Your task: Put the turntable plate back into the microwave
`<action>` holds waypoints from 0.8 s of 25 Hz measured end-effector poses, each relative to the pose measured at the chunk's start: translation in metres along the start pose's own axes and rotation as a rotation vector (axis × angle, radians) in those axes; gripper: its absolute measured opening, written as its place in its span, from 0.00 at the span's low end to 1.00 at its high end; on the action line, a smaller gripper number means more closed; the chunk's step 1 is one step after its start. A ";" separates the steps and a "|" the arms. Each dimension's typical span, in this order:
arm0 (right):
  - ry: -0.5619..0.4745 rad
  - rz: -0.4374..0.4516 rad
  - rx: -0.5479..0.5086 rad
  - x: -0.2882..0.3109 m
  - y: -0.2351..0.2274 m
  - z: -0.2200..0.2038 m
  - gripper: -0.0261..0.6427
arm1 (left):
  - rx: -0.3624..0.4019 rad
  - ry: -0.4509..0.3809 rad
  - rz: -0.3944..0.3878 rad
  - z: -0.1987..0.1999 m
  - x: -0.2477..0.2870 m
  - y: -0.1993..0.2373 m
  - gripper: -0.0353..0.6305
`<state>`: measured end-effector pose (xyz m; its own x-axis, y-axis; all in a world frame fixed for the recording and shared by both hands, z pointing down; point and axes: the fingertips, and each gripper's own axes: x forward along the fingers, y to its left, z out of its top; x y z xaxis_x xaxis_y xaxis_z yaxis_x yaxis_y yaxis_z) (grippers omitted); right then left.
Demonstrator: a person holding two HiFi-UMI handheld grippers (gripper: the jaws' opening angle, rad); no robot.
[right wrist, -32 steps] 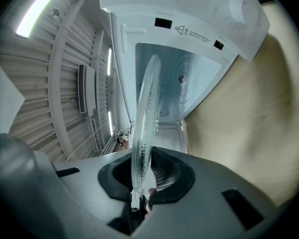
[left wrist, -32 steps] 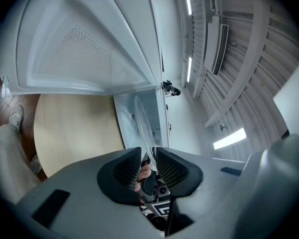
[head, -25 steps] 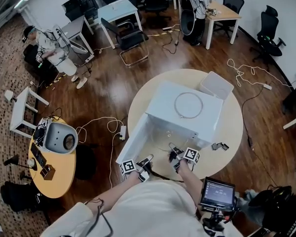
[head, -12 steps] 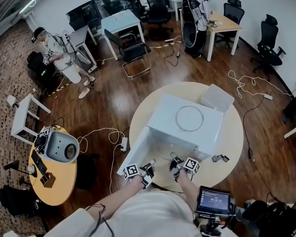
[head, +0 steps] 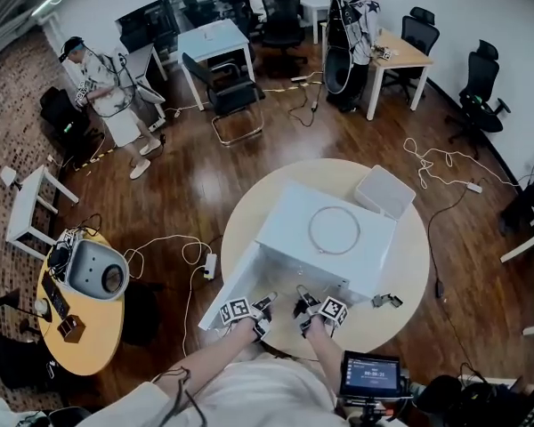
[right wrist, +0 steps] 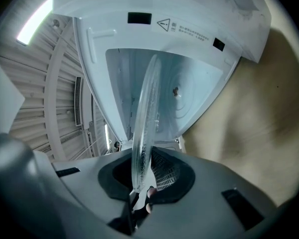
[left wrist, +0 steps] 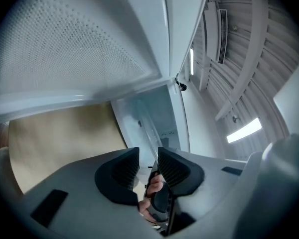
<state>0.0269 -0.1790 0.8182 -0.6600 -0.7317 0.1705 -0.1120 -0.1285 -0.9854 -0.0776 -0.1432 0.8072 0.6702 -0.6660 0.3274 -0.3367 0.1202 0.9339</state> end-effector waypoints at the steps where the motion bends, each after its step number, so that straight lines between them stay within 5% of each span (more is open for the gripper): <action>1: 0.000 -0.001 0.000 0.002 0.000 -0.001 0.10 | 0.007 0.004 0.003 0.001 0.002 0.002 0.21; 8: -0.021 -0.008 -0.013 0.021 -0.002 0.009 0.10 | 0.038 0.015 0.012 0.013 0.021 0.007 0.24; 20: -0.098 -0.032 -0.033 0.032 -0.016 0.037 0.10 | 0.319 -0.041 0.179 0.028 0.052 0.017 0.28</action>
<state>0.0353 -0.2252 0.8393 -0.5801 -0.7896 0.2002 -0.1577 -0.1323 -0.9786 -0.0667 -0.1964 0.8360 0.5572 -0.6850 0.4694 -0.6400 0.0060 0.7684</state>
